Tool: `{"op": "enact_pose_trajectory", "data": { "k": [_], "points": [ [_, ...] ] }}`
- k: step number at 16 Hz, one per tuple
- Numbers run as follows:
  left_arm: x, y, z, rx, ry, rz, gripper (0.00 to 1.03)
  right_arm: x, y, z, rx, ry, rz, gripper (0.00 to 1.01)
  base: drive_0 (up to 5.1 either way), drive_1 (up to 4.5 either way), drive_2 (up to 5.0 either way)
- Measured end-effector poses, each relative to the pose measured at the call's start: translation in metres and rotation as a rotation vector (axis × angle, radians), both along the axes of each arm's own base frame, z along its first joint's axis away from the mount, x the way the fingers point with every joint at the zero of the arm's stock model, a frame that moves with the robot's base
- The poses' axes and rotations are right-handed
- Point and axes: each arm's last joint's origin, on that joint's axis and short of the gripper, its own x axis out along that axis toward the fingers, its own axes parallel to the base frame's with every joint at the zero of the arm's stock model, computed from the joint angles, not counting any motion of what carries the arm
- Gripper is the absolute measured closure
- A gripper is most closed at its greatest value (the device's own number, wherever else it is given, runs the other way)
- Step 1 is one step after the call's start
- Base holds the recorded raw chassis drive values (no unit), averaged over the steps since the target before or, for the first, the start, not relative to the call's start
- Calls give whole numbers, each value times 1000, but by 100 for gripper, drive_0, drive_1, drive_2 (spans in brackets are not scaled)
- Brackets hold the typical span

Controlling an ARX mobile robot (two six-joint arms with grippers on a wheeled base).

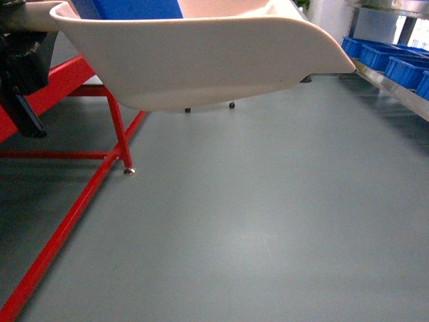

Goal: Place part in tray to right shelf

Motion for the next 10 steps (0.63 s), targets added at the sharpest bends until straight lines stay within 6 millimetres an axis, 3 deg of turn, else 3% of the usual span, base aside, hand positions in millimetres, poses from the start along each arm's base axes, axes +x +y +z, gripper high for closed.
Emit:
{"op": "enact_pose_trajectory", "data": {
  "k": [10],
  "points": [
    [0,0,0,1,3,1,88,0,0,0,0,2,0,3,486,-259,-259]
  ]
}}
